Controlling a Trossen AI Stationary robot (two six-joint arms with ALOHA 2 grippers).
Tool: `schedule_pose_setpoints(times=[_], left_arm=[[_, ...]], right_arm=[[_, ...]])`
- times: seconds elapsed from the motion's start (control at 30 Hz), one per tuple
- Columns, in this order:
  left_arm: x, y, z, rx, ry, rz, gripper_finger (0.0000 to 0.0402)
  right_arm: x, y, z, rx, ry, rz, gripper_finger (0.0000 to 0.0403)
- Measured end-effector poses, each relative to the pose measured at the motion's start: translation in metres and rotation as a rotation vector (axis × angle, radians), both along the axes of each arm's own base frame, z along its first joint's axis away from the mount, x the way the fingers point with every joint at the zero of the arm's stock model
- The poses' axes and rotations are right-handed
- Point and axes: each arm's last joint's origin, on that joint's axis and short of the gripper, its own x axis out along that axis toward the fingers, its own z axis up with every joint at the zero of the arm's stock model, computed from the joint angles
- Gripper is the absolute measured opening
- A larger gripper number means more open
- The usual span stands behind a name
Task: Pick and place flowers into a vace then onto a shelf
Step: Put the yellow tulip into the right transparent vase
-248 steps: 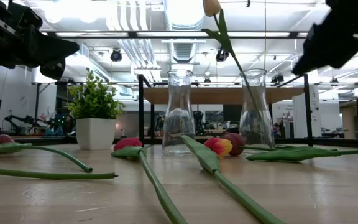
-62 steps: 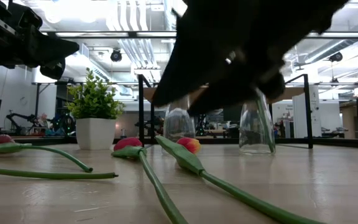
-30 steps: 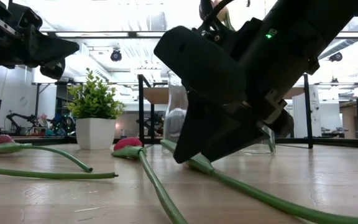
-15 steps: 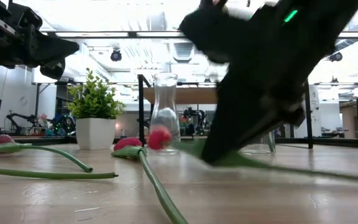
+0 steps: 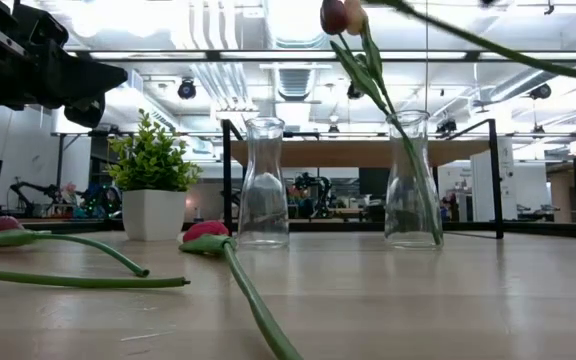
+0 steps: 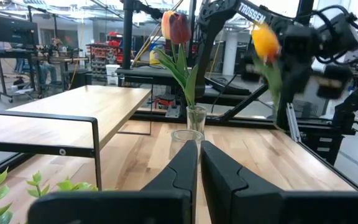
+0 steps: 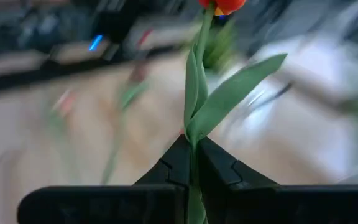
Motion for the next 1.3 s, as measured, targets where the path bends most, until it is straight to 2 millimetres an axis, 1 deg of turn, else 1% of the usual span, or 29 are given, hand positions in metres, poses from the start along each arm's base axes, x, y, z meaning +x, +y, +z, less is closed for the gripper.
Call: schedule_pose_setpoints(times=[0.1,0.23,0.4,0.5,0.57,0.67,0.73,0.8,0.87,0.93,1.03,1.13,1.17,1.23,1.3], left_arm=[[0.0,0.0,0.0,0.0,0.0,0.0,0.0003],[0.0,0.0,0.0,0.0,0.0,0.0,0.0003],[0.0,0.0,0.0,0.0,0.0,0.0,0.0003],[0.0,0.0,0.0,0.0,0.0,0.0,0.0003],[0.0,0.0,0.0,0.0,0.0,0.0,0.0003],[0.0,0.0,0.0,0.0,0.0,0.0,0.0003],[0.0,0.0,0.0,0.0,0.0,0.0,0.0003],[0.0,0.0,0.0,0.0,0.0,0.0,0.0003],[0.0,0.0,0.0,0.0,0.0,0.0,0.0003],[0.0,0.0,0.0,0.0,0.0,0.0,0.0003],[0.0,0.0,0.0,0.0,0.0,0.0,0.0003],[0.0,0.0,0.0,0.0,0.0,0.0,0.0003],[0.0,0.0,0.0,0.0,0.0,0.0,0.0003],[0.0,0.0,0.0,0.0,0.0,0.0,0.0003],[0.0,0.0,0.0,0.0,0.0,0.0,0.0003]], right_arm=[[-0.011,0.0,0.011,-0.151,-0.095,-0.096,0.0012],[-0.017,-0.008,0.02,-0.241,-0.154,-0.181,0.0012],[-0.011,-0.031,0.03,-0.248,-0.162,-0.252,0.0012],[-0.008,-0.045,0.035,-0.258,-0.092,-0.246,0.0012],[-0.01,-0.053,0.041,-0.249,-0.061,-0.238,0.0012],[-0.017,-0.065,0.056,-0.224,-0.03,-0.219,0.0012],[-0.022,-0.072,0.069,-0.176,0.005,-0.161,0.0012],[-0.028,-0.077,0.082,-0.1,0.049,-0.057,0.0012],[-0.034,-0.081,0.093,-0.015,0.103,0.095,0.0012],[-0.035,-0.081,0.101,0.008,0.142,0.254,0.0012],[-0.031,-0.072,0.108,-0.107,0.127,0.48,0.0012],[-0.023,-0.067,0.118,-0.241,-0.006,0.631,0.0012],[-0.022,-0.068,0.12,-0.285,-0.05,0.653,0.0012],[-0.019,-0.075,0.12,-0.357,-0.116,0.642,0.0012],[-0.015,-0.083,0.113,-0.403,-0.154,0.607,0.0012]])
